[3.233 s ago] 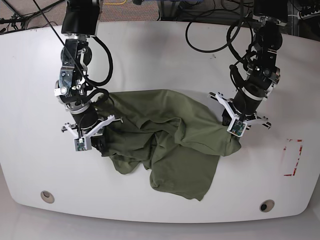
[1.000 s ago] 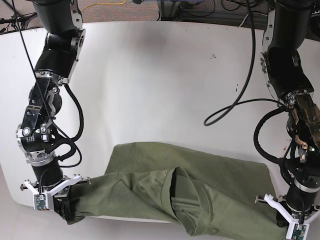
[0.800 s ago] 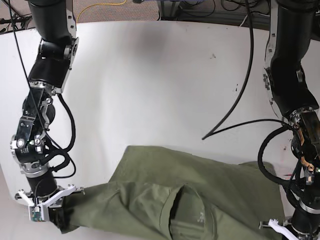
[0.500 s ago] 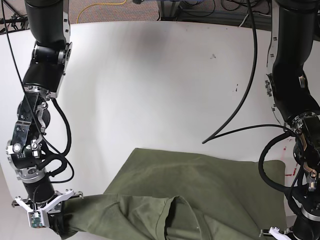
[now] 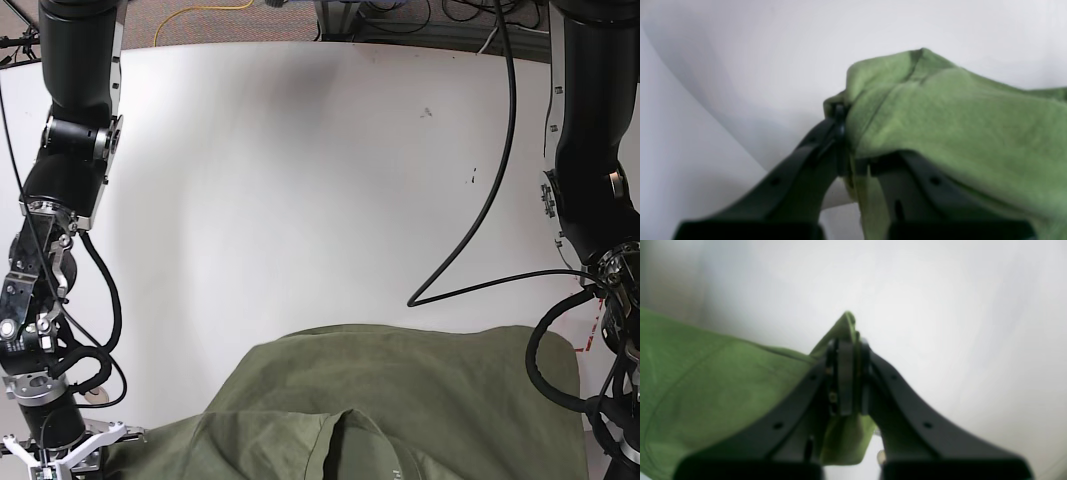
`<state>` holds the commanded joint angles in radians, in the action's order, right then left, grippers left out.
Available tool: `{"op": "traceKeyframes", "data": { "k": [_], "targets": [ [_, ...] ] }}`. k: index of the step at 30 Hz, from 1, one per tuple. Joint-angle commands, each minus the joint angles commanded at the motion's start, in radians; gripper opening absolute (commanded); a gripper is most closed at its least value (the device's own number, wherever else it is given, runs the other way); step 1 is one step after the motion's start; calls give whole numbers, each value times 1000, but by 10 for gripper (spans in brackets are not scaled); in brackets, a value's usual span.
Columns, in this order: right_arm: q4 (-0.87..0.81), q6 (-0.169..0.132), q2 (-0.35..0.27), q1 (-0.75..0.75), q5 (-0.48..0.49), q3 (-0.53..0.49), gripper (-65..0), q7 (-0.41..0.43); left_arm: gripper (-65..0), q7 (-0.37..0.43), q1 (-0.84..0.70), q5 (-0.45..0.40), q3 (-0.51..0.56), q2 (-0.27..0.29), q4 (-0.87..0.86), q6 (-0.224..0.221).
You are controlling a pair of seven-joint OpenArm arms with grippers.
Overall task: Fold the T-shirt properly
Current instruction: 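Pull both held shirt ends toward the robot, dragging the shirt across the table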
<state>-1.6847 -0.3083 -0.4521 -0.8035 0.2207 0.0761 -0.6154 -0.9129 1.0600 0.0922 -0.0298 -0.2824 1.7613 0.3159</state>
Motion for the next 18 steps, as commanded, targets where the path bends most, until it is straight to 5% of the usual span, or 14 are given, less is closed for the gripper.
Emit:
{"op": "traceKeyframes", "data": {
  "k": [18],
  "targets": [
    [-11,-1,-42,-29,3,51,-646,-61,-649,-42,33,16,-41,-50,-18,-7]
  ]
}}
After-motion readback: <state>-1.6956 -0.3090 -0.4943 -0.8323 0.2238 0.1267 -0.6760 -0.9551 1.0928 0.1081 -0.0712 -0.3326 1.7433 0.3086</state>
